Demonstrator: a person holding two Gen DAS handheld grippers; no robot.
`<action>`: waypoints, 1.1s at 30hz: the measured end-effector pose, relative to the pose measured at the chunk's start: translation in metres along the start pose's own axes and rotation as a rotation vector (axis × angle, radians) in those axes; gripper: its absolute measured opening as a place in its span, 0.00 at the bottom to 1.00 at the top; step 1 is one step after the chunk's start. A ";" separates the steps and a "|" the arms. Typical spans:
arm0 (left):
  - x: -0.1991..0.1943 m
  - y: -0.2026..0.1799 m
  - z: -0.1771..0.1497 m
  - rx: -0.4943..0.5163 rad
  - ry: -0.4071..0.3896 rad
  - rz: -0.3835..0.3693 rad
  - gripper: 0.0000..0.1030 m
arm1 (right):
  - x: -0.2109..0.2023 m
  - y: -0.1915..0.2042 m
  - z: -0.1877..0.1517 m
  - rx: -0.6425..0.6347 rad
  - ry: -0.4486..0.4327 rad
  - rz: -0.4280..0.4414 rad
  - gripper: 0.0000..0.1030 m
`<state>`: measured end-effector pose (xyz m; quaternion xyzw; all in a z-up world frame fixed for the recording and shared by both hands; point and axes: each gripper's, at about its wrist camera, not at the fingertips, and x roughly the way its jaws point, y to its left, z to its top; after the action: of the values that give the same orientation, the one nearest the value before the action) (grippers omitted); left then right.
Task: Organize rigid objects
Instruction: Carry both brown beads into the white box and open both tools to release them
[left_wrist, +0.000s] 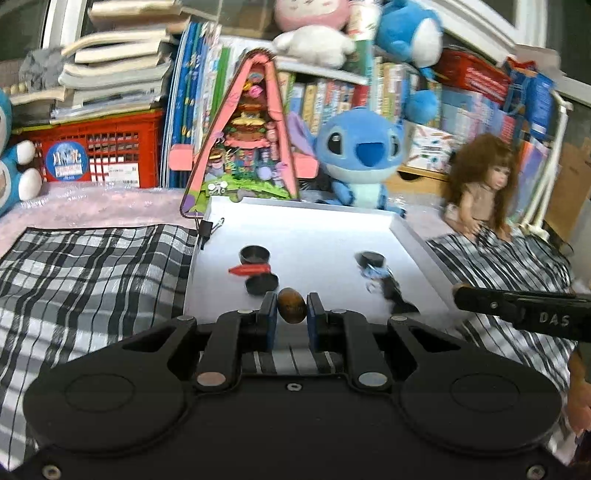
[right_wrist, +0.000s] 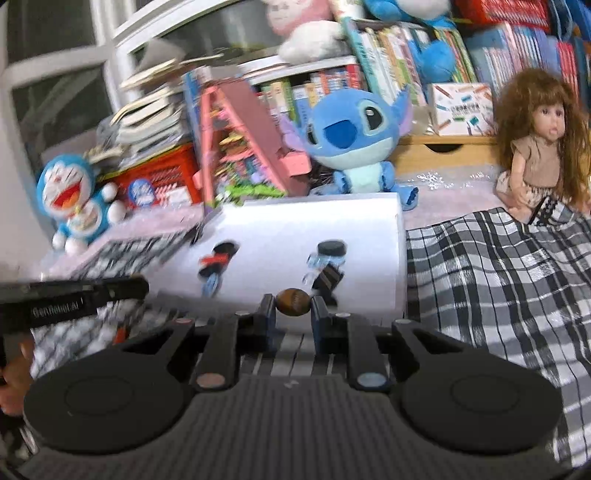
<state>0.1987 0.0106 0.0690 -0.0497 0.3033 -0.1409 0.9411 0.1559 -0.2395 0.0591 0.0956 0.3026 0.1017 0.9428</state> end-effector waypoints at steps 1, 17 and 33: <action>0.008 0.002 0.007 -0.012 0.007 0.001 0.15 | 0.006 -0.004 0.007 0.026 0.004 0.003 0.24; 0.134 0.022 0.063 -0.128 0.092 0.073 0.15 | 0.100 -0.050 0.071 0.250 0.074 -0.032 0.24; 0.173 0.020 0.067 -0.071 0.122 0.115 0.15 | 0.156 -0.052 0.074 0.253 0.133 -0.052 0.24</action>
<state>0.3769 -0.0213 0.0229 -0.0568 0.3671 -0.0787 0.9251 0.3302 -0.2593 0.0197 0.1988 0.3774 0.0446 0.9034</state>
